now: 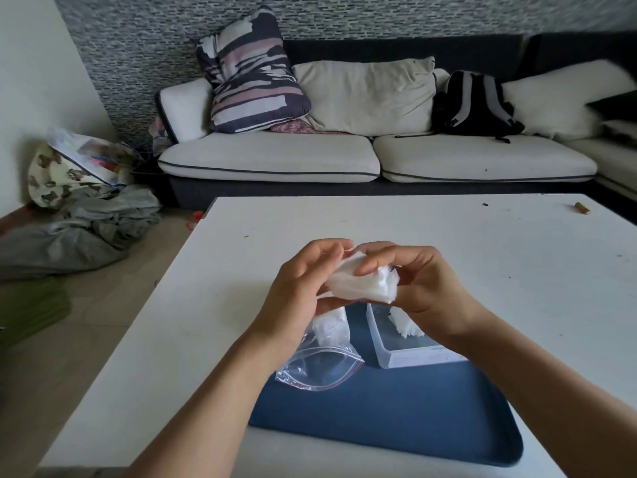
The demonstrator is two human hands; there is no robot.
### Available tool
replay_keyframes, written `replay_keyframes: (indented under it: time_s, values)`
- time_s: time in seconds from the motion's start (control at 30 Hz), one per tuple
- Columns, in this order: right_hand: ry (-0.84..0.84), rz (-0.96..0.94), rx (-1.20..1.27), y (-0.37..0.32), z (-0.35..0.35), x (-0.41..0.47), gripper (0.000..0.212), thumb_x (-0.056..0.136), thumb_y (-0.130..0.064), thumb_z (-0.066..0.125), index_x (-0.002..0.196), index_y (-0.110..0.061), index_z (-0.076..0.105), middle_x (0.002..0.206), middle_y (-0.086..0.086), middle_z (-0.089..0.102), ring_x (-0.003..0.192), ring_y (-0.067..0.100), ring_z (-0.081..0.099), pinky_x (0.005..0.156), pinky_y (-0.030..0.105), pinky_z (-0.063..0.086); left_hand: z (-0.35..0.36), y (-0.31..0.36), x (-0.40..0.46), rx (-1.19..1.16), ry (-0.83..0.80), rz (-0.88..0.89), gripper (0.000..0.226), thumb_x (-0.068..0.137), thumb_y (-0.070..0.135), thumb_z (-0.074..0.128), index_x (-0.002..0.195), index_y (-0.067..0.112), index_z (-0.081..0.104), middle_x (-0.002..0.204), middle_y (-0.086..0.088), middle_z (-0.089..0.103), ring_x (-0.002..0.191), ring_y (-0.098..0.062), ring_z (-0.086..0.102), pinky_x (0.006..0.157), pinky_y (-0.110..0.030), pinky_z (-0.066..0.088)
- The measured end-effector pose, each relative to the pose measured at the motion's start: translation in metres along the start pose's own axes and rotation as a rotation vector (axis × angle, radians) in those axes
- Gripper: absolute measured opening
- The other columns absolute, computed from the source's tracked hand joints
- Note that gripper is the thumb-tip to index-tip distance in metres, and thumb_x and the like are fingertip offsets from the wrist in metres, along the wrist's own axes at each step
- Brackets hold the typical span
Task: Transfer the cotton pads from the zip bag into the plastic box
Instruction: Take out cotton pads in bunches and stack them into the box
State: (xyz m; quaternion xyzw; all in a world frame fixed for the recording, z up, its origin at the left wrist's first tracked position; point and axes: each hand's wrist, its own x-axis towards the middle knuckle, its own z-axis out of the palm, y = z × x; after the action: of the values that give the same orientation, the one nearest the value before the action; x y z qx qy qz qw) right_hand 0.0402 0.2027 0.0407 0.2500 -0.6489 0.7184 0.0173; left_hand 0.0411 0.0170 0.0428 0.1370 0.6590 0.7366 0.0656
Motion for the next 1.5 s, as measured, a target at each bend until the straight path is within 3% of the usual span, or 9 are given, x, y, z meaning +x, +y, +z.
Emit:
replay_keyframes:
  time_s: [0.13, 0.27, 0.47, 0.67, 0.9, 1.03, 1.23, 1.4, 1.5]
  values:
    - [0.090, 0.030, -0.174, -0.001, 0.004, 0.000, 0.045, 0.072, 0.018, 0.076, 0.110, -0.005, 0.069, 0.096, 0.008, 0.075, 0.083, 0.015, 0.068, 0.078, 0.025, 0.056, -0.001, -0.003, 0.000, 0.206, -0.012, 0.115, 0.047, 0.071, 0.053, 0.078, 0.110, 0.027, 0.074, 0.102, 0.000, 0.077, 0.100, -0.020, 0.072, 0.089, -0.041, 0.058]
    - [0.181, 0.067, -0.293, -0.001, 0.004, 0.001, 0.065, 0.075, 0.018, 0.073, 0.124, -0.022, 0.060, 0.093, 0.013, 0.074, 0.077, 0.028, 0.070, 0.076, 0.032, 0.059, 0.000, -0.010, 0.000, 0.298, -0.050, 0.131, 0.060, 0.059, 0.053, 0.088, 0.111, 0.030, 0.071, 0.103, 0.004, 0.076, 0.101, -0.021, 0.071, 0.090, -0.039, 0.059]
    - [0.115, 0.109, -0.292, 0.001, 0.006, 0.000, 0.046, 0.080, 0.002, 0.078, 0.120, -0.017, 0.065, 0.097, 0.013, 0.074, 0.087, 0.036, 0.069, 0.084, 0.041, 0.059, -0.001, -0.011, 0.003, 0.295, 0.081, 0.129, 0.041, 0.070, 0.050, 0.081, 0.097, 0.019, 0.076, 0.088, -0.003, 0.078, 0.086, -0.024, 0.074, 0.077, -0.040, 0.061]
    - [0.182, 0.084, -0.299, -0.004, 0.007, 0.000, 0.031, 0.083, -0.024, 0.079, 0.113, -0.029, 0.071, 0.116, -0.005, 0.068, 0.103, 0.024, 0.064, 0.087, 0.042, 0.058, 0.001, -0.007, 0.002, 0.239, 0.136, -0.062, 0.027, 0.095, 0.036, 0.069, 0.101, 0.010, 0.074, 0.089, -0.014, 0.077, 0.085, -0.033, 0.075, 0.077, -0.055, 0.062]
    - [0.179, 0.082, -0.369, -0.001, 0.003, 0.004, 0.022, 0.084, -0.012, 0.077, 0.104, -0.020, 0.074, 0.101, -0.011, 0.072, 0.093, 0.019, 0.065, 0.078, 0.043, 0.059, 0.001, -0.008, 0.003, 0.272, 0.019, -0.101, 0.019, 0.091, 0.034, 0.073, 0.089, 0.014, 0.072, 0.072, 0.002, 0.073, 0.070, -0.017, 0.072, 0.065, -0.037, 0.061]
    - [0.189, -0.005, -0.410, -0.001, 0.001, 0.003, 0.011, 0.081, -0.011, 0.080, 0.087, -0.019, 0.075, 0.100, -0.004, 0.071, 0.097, 0.017, 0.067, 0.076, 0.031, 0.053, 0.001, -0.009, 0.003, 0.236, -0.005, -0.137, 0.025, 0.089, 0.038, 0.075, 0.098, 0.015, 0.075, 0.089, -0.011, 0.079, 0.086, -0.033, 0.076, 0.080, -0.047, 0.063]
    - [0.161, -0.020, -0.344, -0.008, -0.003, 0.000, 0.008, 0.088, -0.006, 0.073, 0.086, -0.007, 0.066, 0.080, 0.000, 0.067, 0.072, 0.016, 0.060, 0.067, 0.042, 0.046, -0.004, -0.003, -0.001, 0.000, -0.076, -0.236, 0.030, 0.088, 0.003, 0.073, 0.117, 0.008, 0.069, 0.107, -0.018, 0.076, 0.096, -0.027, 0.076, 0.074, -0.027, 0.061]
    - [0.163, 0.082, -0.287, -0.002, -0.007, 0.004, 0.014, 0.092, -0.012, 0.069, 0.103, -0.012, 0.061, 0.072, 0.026, 0.063, 0.064, 0.023, 0.048, 0.063, 0.039, 0.042, -0.009, -0.004, -0.001, -0.054, -0.140, -0.251, 0.038, 0.088, -0.010, 0.067, 0.122, 0.005, 0.065, 0.113, -0.017, 0.075, 0.098, -0.023, 0.074, 0.075, -0.025, 0.059]
    - [0.164, 0.149, -0.288, 0.000, -0.009, 0.004, 0.025, 0.091, -0.009, 0.070, 0.114, -0.015, 0.062, 0.069, 0.018, 0.060, 0.056, 0.015, 0.044, 0.055, 0.025, 0.040, -0.011, -0.006, -0.001, -0.041, -0.177, -0.258, 0.040, 0.089, -0.012, 0.065, 0.125, 0.005, 0.064, 0.117, -0.018, 0.074, 0.105, -0.026, 0.073, 0.077, -0.026, 0.059]
